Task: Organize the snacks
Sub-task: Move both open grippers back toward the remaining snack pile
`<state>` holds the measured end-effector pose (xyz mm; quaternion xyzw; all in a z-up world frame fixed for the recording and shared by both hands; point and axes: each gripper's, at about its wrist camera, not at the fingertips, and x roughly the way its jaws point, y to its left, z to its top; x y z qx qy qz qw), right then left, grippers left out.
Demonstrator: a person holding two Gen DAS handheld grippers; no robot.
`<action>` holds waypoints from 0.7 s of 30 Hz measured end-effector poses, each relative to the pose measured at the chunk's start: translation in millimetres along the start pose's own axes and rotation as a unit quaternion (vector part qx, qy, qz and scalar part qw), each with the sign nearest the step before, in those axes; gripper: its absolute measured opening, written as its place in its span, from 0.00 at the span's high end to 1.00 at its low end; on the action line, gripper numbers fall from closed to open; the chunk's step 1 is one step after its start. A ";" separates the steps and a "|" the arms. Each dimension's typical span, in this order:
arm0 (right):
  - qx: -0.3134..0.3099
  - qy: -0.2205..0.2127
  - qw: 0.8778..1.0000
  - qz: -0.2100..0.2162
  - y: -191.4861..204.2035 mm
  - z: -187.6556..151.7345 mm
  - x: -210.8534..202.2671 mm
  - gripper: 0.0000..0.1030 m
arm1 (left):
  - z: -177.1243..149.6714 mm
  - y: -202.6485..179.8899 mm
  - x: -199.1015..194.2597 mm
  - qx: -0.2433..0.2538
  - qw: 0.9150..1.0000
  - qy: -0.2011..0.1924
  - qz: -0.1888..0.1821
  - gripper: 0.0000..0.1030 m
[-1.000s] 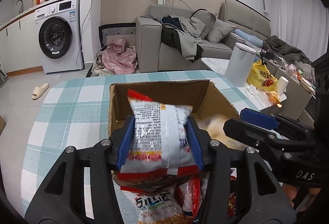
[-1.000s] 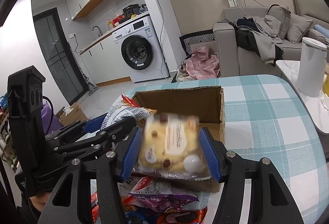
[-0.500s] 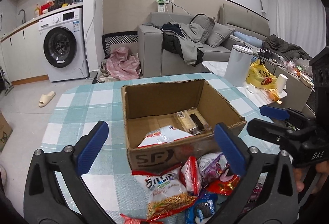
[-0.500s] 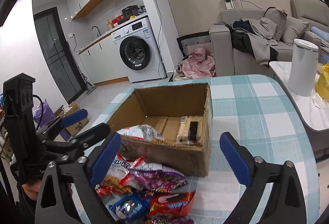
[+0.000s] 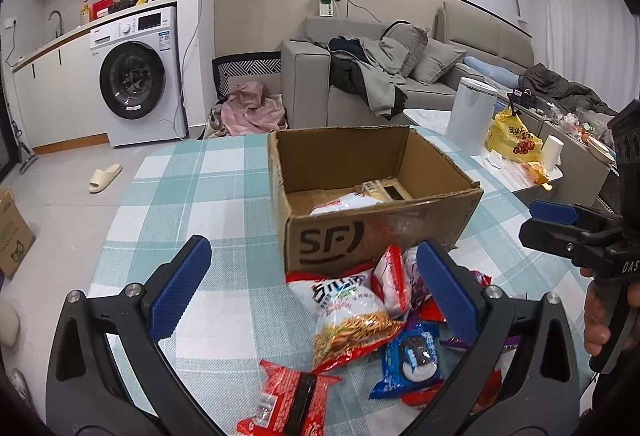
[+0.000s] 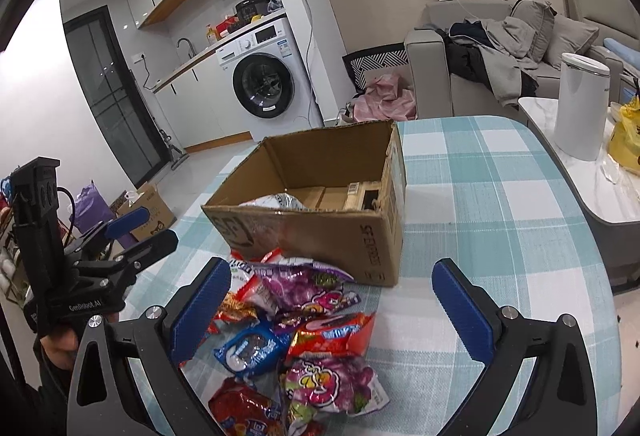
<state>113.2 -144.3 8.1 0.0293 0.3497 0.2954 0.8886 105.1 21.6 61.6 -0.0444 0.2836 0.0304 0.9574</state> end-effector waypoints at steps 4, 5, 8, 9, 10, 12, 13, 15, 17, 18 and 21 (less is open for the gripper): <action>-0.004 0.013 1.000 -0.003 1.0 -10.1 -1.2 0.01 | -10.5 7.0 -9.7 -0.007 1.000 0.003 0.005 0.01; -0.006 0.015 1.000 -0.005 1.6 -12.7 -1.6 0.01 | -12.6 8.2 -10.3 -0.010 1.000 0.004 0.006 0.01; -0.011 0.022 1.000 -0.006 2.7 -20.5 -1.4 0.01 | -21.6 12.4 -14.9 -0.014 1.000 0.008 0.005 0.01; -0.012 0.023 1.000 -0.005 3.0 -22.5 -1.3 0.01 | -24.2 13.1 -16.4 -0.014 1.000 0.010 0.006 0.01; -0.013 0.026 1.000 -0.004 4.1 -24.4 -1.2 0.01 | -26.7 13.6 -17.8 -0.015 1.000 0.012 0.008 0.01; -0.020 0.032 0.999 -0.008 6.0 -27.6 0.1 0.01 | -29.8 14.2 -18.5 -0.016 1.000 0.016 0.006 0.01; -0.022 0.033 0.999 -0.011 6.6 -28.5 -0.2 0.01 | -31.8 14.4 -18.9 -0.016 1.000 0.018 0.005 0.01; -0.025 0.030 0.999 -0.011 8.1 -30.3 -2.3 0.01 | -35.0 13.9 -18.2 -0.015 1.000 0.020 0.007 0.01; -0.027 0.027 0.999 -0.009 8.8 -32.9 -4.9 0.01 | -38.0 12.1 -16.9 -0.012 1.000 0.022 0.012 0.01; -0.026 0.029 0.999 -0.010 8.6 -33.6 -5.3 0.01 | -40.5 11.8 -17.0 -0.011 1.000 0.024 0.011 0.01; -0.025 0.033 0.999 -0.015 6.2 -36.7 -6.3 0.01 | -45.9 11.6 -16.7 -0.006 1.000 0.029 0.010 0.01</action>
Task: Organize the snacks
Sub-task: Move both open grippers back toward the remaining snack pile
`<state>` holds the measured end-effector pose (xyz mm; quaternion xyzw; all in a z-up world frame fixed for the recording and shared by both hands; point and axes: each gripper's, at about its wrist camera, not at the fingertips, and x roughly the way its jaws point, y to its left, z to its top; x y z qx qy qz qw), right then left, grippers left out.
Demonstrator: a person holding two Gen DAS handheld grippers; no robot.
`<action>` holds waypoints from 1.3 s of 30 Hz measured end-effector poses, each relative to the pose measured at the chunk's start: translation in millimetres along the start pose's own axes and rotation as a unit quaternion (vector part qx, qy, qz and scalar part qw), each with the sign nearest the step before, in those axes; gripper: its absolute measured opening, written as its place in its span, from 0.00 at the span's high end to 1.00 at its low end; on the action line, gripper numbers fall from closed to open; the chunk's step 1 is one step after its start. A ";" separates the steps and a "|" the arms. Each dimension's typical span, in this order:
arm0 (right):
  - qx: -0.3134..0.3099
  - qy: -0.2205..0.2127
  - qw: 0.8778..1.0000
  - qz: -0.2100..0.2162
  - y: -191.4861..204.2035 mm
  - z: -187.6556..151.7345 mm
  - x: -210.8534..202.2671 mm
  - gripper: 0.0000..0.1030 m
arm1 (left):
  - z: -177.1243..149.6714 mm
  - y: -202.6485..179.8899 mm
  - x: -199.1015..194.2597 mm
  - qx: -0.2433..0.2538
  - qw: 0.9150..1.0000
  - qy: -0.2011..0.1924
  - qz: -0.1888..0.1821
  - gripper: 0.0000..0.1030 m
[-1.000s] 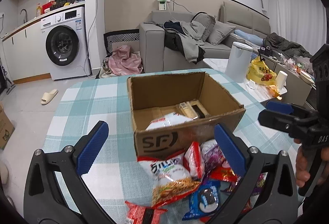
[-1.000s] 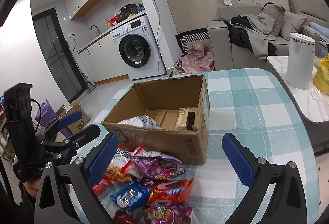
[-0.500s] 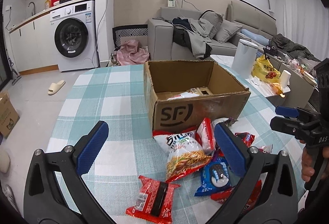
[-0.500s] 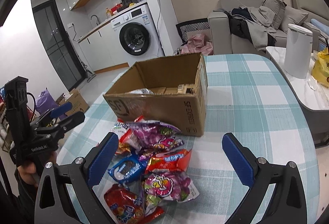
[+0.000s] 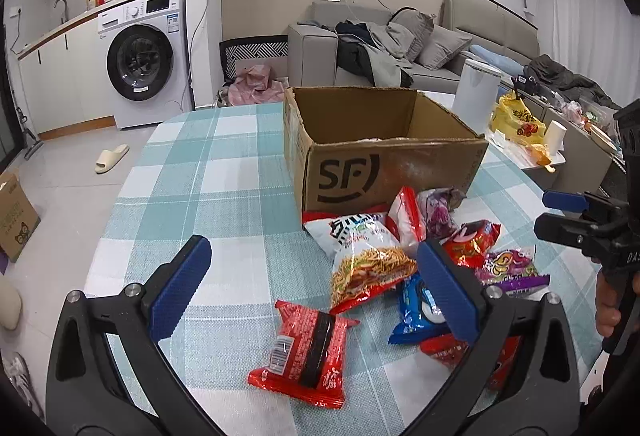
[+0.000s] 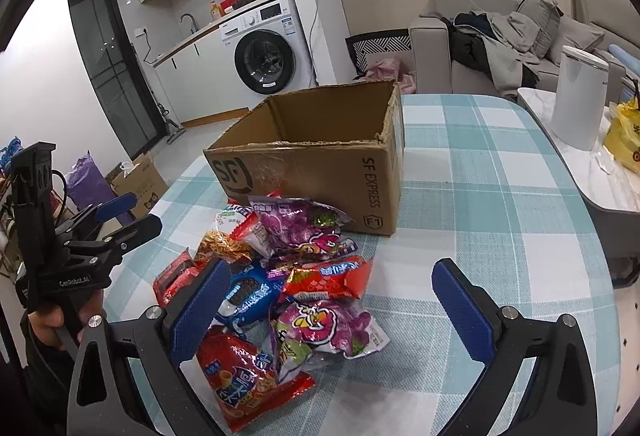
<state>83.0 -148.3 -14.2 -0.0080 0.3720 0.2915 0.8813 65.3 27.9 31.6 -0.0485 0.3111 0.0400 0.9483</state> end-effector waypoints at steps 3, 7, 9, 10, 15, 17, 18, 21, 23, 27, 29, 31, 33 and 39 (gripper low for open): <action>-0.002 0.007 1.000 0.004 -1.4 -4.2 0.4 0.01 | -3.0 -0.8 -0.1 0.004 1.000 0.004 0.000 0.01; -0.002 0.018 1.000 0.007 -1.3 -10.1 3.1 0.01 | -7.2 -0.6 -0.5 0.005 1.000 0.005 0.002 0.01; -0.004 0.023 1.000 0.008 -0.1 -13.4 4.5 0.01 | -8.2 -0.5 -0.7 0.006 1.000 0.008 0.002 0.01; -0.006 0.028 1.000 0.008 0.4 -15.3 5.7 0.01 | -9.8 -1.1 -0.7 0.008 1.000 0.010 0.002 0.01; -0.012 0.048 0.999 0.011 1.8 -22.7 14.8 0.01 | -19.3 -2.1 4.1 0.016 1.000 0.027 0.005 0.01; -0.015 0.055 0.998 0.011 3.3 -24.6 18.7 0.01 | -22.7 -1.2 6.3 0.015 0.999 0.031 0.006 0.01; -0.016 0.058 0.998 0.013 3.8 -25.4 20.4 0.01 | -23.9 -0.8 7.7 0.015 0.999 0.034 0.006 0.01; -0.020 0.070 0.997 0.015 6.0 -28.1 26.4 0.01 | -26.7 0.6 11.9 0.013 0.999 0.040 0.002 0.01; -0.024 0.077 0.997 0.018 8.0 -29.8 29.9 0.01 | -28.3 1.4 14.6 0.012 0.999 0.046 -0.001 0.01; -0.029 0.085 0.996 0.021 10.1 -32.4 35.0 0.01 | -32.0 2.5 22.6 0.009 0.998 0.062 -0.006 0.01; -0.028 0.089 0.995 0.024 10.0 -34.0 38.0 0.01 | -34.7 2.3 25.9 0.010 0.998 0.067 -0.008 0.01; -0.025 0.092 0.995 0.025 8.4 -35.2 40.2 0.01 | -37.6 2.6 29.6 0.011 0.997 0.074 -0.010 0.01; -0.023 0.095 0.995 0.027 6.8 -36.3 42.4 0.01 | -41.1 3.6 32.5 0.011 0.997 0.080 -0.010 0.01; -0.016 0.097 0.995 0.032 2.8 -37.3 47.6 0.01 | -48.3 8.0 42.4 0.007 0.995 0.097 -0.012 0.01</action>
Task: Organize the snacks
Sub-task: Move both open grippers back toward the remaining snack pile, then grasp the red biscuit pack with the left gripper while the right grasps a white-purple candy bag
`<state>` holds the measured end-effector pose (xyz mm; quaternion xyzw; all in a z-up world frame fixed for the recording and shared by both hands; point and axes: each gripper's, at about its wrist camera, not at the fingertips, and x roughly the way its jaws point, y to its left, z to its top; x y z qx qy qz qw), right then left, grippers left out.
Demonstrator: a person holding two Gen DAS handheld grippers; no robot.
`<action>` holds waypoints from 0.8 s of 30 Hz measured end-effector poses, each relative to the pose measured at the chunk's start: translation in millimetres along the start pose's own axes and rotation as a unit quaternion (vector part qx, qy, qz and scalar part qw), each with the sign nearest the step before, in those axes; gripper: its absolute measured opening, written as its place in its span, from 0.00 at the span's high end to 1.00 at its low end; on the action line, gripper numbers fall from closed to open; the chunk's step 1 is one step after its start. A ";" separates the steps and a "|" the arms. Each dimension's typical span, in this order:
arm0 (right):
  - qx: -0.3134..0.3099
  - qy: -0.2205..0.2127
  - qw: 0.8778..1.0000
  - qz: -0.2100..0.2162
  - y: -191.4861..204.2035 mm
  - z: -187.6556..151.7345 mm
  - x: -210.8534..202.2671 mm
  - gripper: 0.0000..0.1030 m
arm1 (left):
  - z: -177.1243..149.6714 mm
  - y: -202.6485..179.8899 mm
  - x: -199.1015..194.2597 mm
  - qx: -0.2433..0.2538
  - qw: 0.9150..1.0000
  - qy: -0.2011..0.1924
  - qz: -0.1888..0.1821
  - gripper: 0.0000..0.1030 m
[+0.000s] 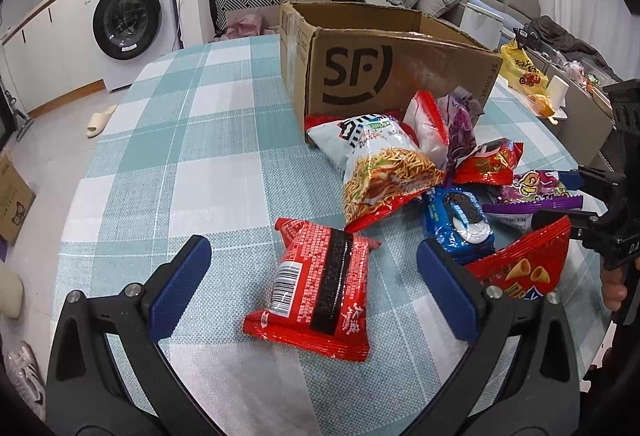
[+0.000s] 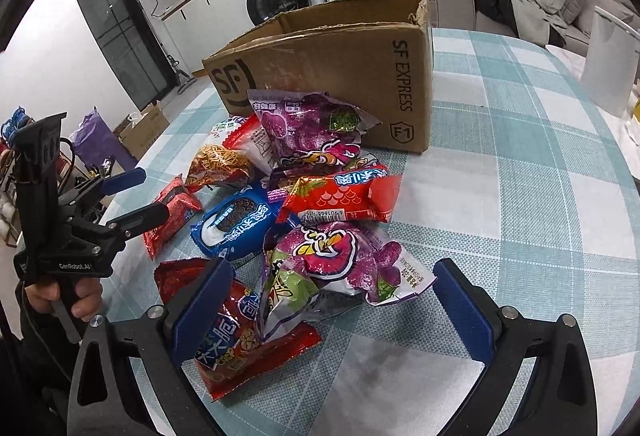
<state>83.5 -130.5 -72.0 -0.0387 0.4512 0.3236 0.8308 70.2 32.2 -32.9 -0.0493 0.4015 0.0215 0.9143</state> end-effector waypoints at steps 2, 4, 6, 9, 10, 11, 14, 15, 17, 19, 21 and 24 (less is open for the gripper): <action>-0.001 0.000 1.000 0.000 -0.5 -0.2 0.3 0.01 | -0.6 2.6 3.8 -0.003 1.000 0.007 -0.007 0.01; 0.000 0.000 1.000 0.001 -1.0 -0.7 0.0 0.01 | -1.5 4.6 7.3 -0.005 1.000 0.015 -0.007 0.01; 0.000 -0.001 1.000 0.001 -1.7 -1.1 -0.4 0.01 | -2.3 6.3 11.9 -0.006 1.000 0.023 -0.007 0.01; 0.000 -0.001 1.000 0.000 -3.1 -1.3 -0.7 0.03 | -2.9 7.6 17.8 -0.006 0.999 0.032 -0.007 0.01; 0.000 -0.001 1.000 0.000 -3.4 -1.5 -0.8 0.03 | -3.7 8.3 19.4 -0.005 0.999 0.033 -0.007 0.01; 0.000 0.000 1.000 0.000 -3.7 -1.6 -0.6 0.04 | -3.8 8.5 20.7 -0.005 0.999 0.035 -0.006 0.01; -0.002 0.001 1.000 0.001 -3.9 -2.0 -0.4 0.05 | -4.4 8.7 24.3 -0.003 0.999 0.043 -0.007 0.03; -0.002 0.000 1.000 0.001 -4.1 -2.1 -0.5 0.06 | -4.2 8.5 25.7 0.000 0.999 0.044 -0.008 0.05; -0.003 0.000 1.000 0.001 -4.2 -2.5 -0.7 0.06 | -4.3 7.9 28.1 0.003 0.999 0.048 -0.008 0.15; -0.004 -0.001 1.000 0.001 -4.0 -2.5 -1.2 0.08 | -4.0 7.3 30.9 0.005 0.999 0.051 -0.010 0.26; -0.004 -0.001 1.000 0.001 -4.3 -2.4 -1.1 0.10 | -4.7 6.8 32.5 0.006 0.998 0.053 -0.014 0.38; -0.004 -0.001 1.000 0.000 -4.6 -2.3 -1.0 0.13 | -6.4 5.0 32.4 0.011 0.998 0.054 -0.020 0.56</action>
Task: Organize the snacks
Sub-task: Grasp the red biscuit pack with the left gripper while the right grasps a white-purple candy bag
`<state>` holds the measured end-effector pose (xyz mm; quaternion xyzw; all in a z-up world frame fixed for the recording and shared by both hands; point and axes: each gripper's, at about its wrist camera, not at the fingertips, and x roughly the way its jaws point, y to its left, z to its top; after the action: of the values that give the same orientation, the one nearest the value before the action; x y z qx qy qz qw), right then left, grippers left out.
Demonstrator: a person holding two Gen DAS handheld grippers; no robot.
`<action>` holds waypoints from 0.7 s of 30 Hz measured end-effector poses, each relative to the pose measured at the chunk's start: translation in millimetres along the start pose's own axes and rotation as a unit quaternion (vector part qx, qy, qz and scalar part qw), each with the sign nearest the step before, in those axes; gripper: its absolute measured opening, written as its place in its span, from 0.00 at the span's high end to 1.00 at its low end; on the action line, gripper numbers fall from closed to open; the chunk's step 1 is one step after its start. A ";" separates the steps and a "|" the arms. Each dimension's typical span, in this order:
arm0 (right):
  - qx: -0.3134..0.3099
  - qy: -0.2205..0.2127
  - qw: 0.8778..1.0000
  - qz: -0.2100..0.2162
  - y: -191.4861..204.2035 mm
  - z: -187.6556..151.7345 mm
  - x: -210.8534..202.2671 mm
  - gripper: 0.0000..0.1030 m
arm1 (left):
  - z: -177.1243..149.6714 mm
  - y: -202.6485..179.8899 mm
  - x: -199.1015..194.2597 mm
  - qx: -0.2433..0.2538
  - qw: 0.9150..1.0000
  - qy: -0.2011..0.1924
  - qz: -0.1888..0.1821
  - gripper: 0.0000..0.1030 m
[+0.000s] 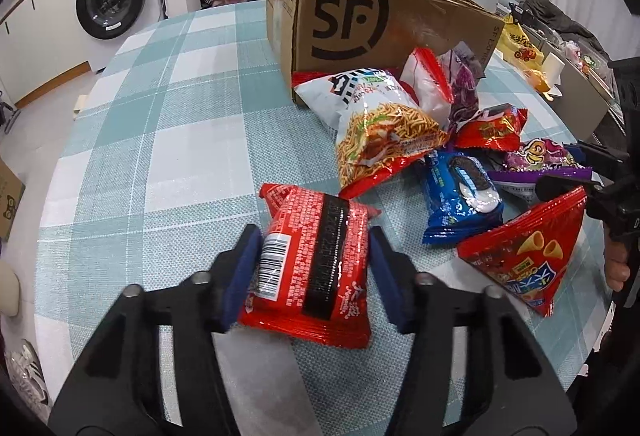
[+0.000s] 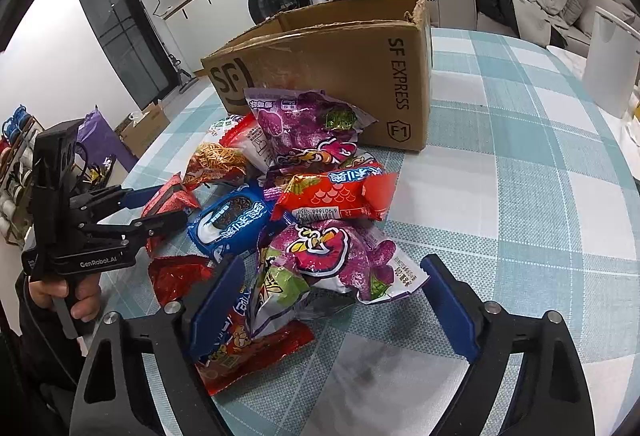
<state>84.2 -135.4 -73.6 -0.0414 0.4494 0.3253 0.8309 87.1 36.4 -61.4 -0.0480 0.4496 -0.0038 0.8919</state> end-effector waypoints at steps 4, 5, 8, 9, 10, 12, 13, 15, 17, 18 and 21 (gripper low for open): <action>-0.002 0.002 1.000 0.001 0.7 -0.4 0.4 0.15 | -0.3 -0.8 -2.6 0.002 1.000 -0.007 -0.014 0.59; -0.004 0.002 1.000 0.001 1.3 -0.5 0.5 0.17 | -1.3 -1.5 -4.7 0.003 1.000 -0.009 -0.015 0.59; -0.006 0.007 1.000 0.005 3.7 -1.8 1.7 0.22 | -1.3 -2.1 -6.9 0.004 1.000 -0.013 -0.019 0.59; -0.007 0.008 1.000 0.005 4.2 -1.9 2.0 0.23 | -1.0 -2.2 -7.7 0.004 1.000 -0.014 -0.021 0.59; -0.008 0.008 1.000 0.005 4.2 -1.7 2.7 0.25 | -1.3 -2.8 -9.2 0.004 1.000 -0.015 -0.021 0.59; -0.008 0.008 1.000 0.009 5.0 -1.7 2.6 0.30 | -1.0 -3.1 -11.0 0.003 1.000 -0.017 -0.022 0.59; -0.010 0.007 1.000 0.007 5.7 -1.6 1.8 0.31 | -1.5 -3.4 -12.2 0.002 1.000 -0.019 -0.022 0.59; -0.010 0.003 1.000 0.010 5.8 -1.4 0.2 0.35 | -1.2 -3.1 -13.9 0.001 0.999 -0.021 -0.024 0.59; -0.012 0.001 1.000 0.010 5.9 -1.7 -1.4 0.38 | -1.7 -2.7 -15.3 0.002 0.999 -0.024 -0.026 0.59; -0.014 0.000 1.000 0.009 6.5 -1.7 -2.4 0.40 | -1.1 -2.7 -16.5 0.002 0.999 -0.025 -0.026 0.59; -0.022 -0.001 1.000 0.010 8.1 -1.5 -5.0 0.43 | -0.9 -4.2 -20.8 0.002 0.999 -0.031 -0.027 0.59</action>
<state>76.5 -132.1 -68.8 -0.0547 0.4414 0.3433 0.8272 74.1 33.2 -44.9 -0.0586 0.4206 -0.0277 0.9049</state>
